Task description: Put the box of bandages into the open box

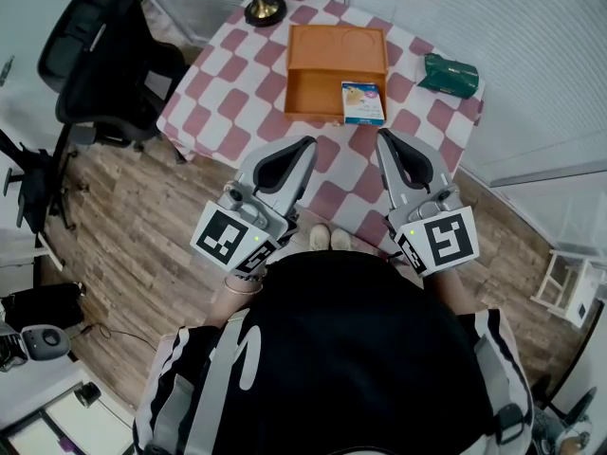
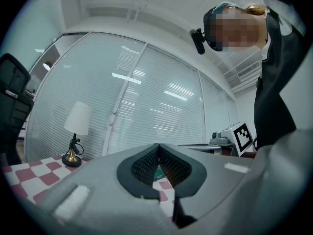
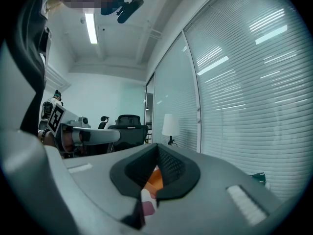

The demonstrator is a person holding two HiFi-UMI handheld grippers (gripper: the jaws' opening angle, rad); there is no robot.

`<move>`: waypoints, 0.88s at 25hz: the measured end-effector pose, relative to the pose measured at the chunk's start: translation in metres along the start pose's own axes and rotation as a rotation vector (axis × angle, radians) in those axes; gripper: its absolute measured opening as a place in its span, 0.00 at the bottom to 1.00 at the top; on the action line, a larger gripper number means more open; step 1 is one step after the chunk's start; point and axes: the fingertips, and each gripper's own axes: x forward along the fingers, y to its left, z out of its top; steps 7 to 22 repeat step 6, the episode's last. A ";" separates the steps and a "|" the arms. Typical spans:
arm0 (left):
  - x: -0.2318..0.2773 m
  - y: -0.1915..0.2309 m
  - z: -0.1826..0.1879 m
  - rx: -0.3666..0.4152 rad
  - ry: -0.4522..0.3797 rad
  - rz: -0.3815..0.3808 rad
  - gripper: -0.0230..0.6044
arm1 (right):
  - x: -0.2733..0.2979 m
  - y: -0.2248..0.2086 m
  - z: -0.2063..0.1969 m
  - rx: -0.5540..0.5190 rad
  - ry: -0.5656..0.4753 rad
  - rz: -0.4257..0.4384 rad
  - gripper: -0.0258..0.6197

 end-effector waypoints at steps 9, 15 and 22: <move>0.000 -0.003 0.000 0.003 0.004 0.000 0.04 | -0.002 0.001 0.000 0.000 -0.002 0.001 0.04; 0.000 -0.003 0.000 0.003 0.004 0.000 0.04 | -0.002 0.001 0.000 0.000 -0.002 0.001 0.04; 0.000 -0.003 0.000 0.003 0.004 0.000 0.04 | -0.002 0.001 0.000 0.000 -0.002 0.001 0.04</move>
